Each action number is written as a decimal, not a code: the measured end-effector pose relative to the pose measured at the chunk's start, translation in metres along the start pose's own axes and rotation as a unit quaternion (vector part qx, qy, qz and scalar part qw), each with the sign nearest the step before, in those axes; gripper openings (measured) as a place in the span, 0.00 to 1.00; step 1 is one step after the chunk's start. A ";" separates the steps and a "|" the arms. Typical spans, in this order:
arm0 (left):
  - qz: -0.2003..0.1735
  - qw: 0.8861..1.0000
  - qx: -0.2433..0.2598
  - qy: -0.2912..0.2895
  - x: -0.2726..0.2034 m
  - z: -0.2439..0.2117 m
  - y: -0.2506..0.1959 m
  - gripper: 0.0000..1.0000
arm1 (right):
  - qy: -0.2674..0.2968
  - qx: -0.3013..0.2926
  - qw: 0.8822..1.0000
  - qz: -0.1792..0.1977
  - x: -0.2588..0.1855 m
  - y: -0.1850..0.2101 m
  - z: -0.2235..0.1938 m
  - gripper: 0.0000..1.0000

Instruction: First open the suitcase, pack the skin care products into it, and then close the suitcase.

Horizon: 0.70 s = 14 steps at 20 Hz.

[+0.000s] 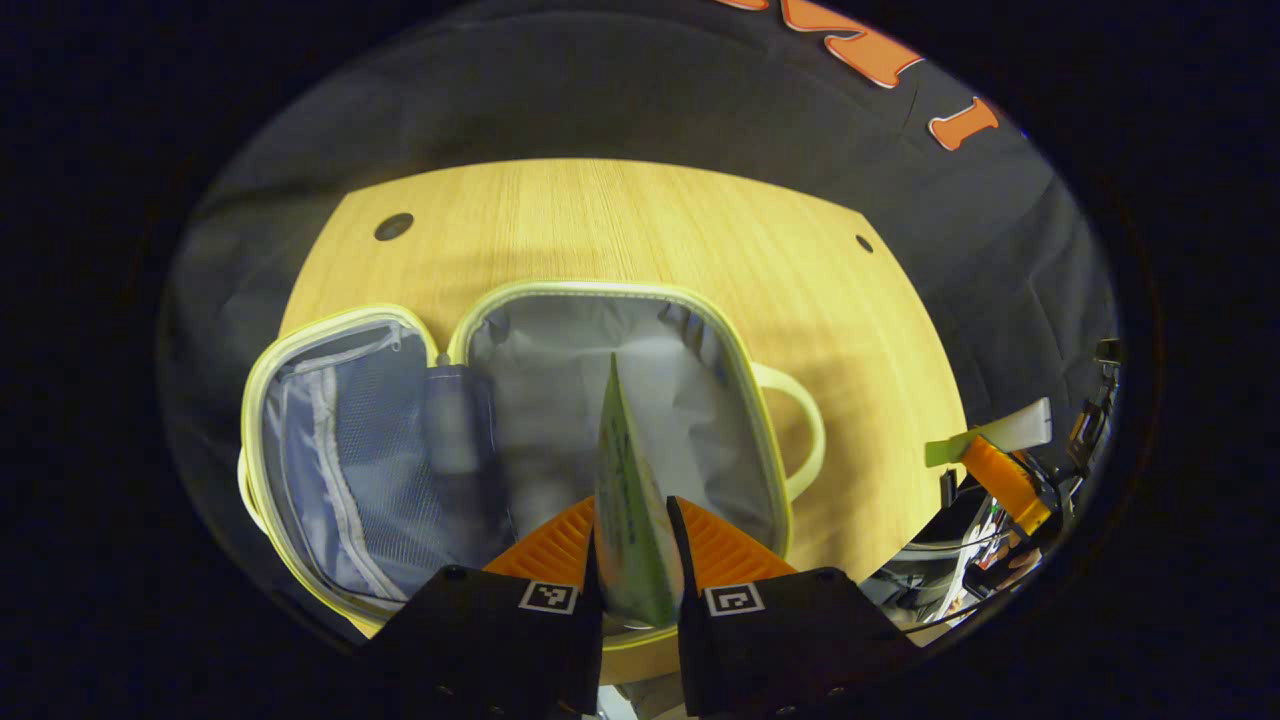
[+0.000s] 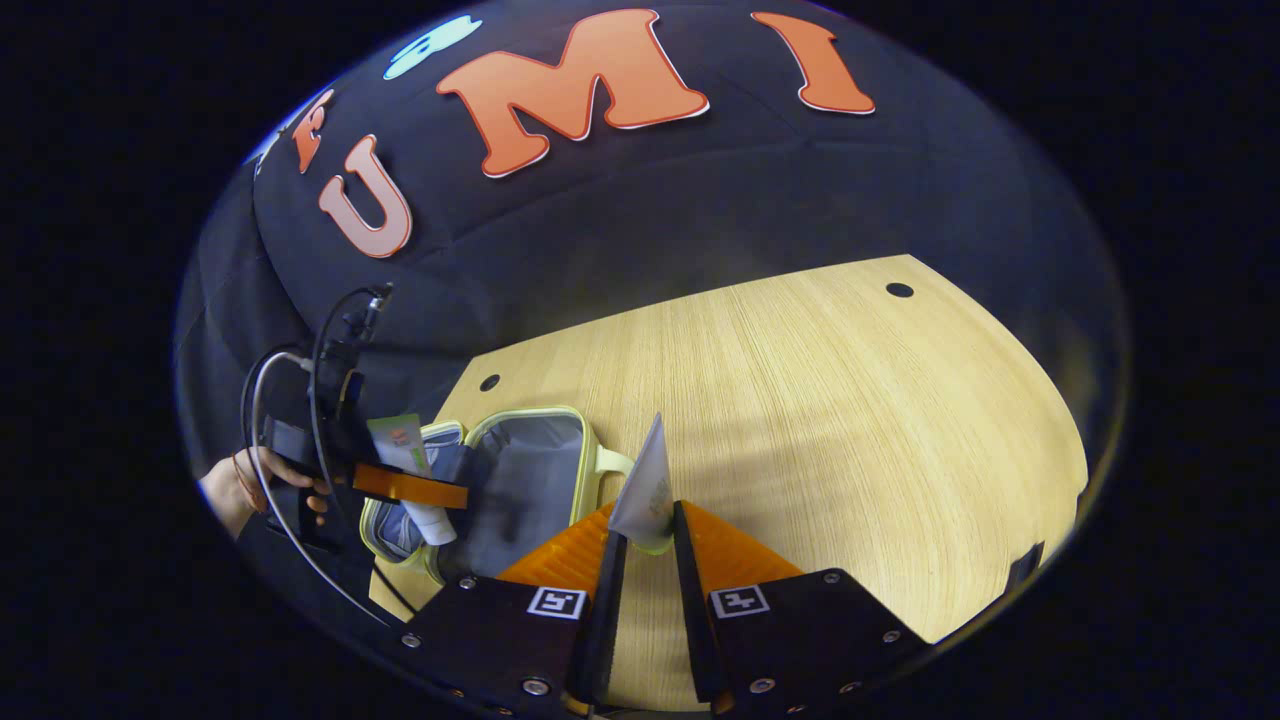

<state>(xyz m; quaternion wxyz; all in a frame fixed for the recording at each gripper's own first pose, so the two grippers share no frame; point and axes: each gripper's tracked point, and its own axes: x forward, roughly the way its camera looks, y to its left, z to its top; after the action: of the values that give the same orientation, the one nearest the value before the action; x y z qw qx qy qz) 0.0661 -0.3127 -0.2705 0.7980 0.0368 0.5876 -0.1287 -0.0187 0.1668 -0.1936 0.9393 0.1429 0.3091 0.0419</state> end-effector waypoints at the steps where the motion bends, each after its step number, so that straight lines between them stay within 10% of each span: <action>1: 0.005 1.000 0.008 0.014 0.010 0.006 0.003 0.32 | 0.008 0.002 1.000 -0.008 -0.001 0.001 -0.008 0.31; 10: -0.016 0.998 0.000 0.054 0.045 0.003 0.007 0.36 | 0.016 0.026 0.999 -0.045 -0.005 0.003 -0.007 0.31; 13: -0.031 0.999 0.016 0.035 0.033 0.008 -0.006 0.99 | 0.014 -0.004 0.999 -0.050 -0.004 0.005 0.003 0.31; 14: -0.031 0.999 0.021 0.023 0.028 0.010 -0.006 0.96 | 0.011 -0.007 0.999 -0.044 -0.004 0.009 0.010 0.31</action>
<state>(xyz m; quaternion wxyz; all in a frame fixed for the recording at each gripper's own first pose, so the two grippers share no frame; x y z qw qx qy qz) 0.0819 -0.3250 -0.2939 0.7792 0.0380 0.6035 -0.1647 -0.0158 0.1727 -0.1808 0.9376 0.1222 0.3254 0.0045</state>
